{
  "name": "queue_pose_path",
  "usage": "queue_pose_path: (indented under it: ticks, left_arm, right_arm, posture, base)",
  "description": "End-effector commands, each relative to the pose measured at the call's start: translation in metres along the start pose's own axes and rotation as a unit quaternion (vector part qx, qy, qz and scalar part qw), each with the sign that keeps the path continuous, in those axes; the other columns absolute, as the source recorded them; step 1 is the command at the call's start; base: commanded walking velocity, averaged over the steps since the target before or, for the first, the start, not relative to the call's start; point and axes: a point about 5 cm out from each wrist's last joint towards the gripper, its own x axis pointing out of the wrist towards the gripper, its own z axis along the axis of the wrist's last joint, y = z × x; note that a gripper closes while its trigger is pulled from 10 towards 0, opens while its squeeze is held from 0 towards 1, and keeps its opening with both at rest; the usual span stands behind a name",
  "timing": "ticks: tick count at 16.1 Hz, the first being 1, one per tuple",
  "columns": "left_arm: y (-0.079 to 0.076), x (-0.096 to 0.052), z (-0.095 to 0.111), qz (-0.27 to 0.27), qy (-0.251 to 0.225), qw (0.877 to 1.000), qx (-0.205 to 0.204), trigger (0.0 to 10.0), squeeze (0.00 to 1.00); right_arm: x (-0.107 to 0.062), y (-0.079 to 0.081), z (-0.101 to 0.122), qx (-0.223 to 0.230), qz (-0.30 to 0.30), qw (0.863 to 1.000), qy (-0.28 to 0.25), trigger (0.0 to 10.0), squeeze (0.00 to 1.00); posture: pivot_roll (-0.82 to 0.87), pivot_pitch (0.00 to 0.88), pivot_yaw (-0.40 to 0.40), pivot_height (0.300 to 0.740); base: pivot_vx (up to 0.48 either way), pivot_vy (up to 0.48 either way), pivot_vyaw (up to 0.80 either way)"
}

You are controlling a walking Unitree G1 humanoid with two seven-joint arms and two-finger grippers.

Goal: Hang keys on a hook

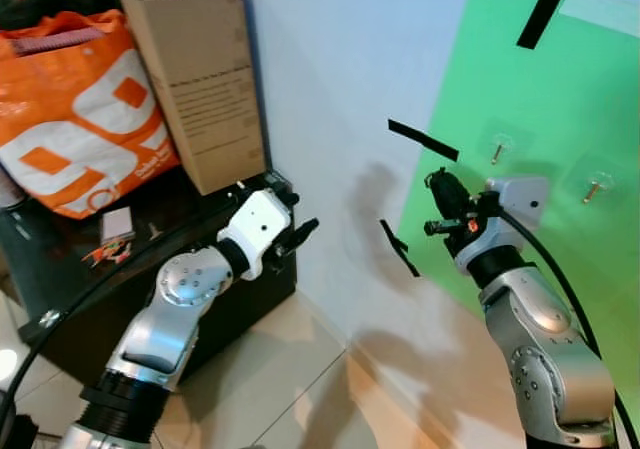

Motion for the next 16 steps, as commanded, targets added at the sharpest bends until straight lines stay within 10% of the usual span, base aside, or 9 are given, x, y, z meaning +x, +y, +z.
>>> queue_pose_path:
  ticks: [1,16]
  left_arm:
    - [0.001,0.002,0.004,-0.012,-0.009,1.0,0.004,10.0,0.0]
    - [-0.013,0.007,0.008,-0.096,-0.029,0.995,-0.023,10.0,0.0]
  right_arm:
    - [-0.003,-0.001,0.001,0.006,-0.003,1.0,0.003,10.0,0.0]
    - [-0.002,-0.022,0.019,0.063,-0.037,0.997,-0.037,10.0,0.0]
  posture:
    - [-0.07,0.0,0.014,0.74]
    - [-0.11,0.0,0.034,0.74]
  base:
    - [0.0,0.0,0.0]
    - [0.0,0.0,0.0]
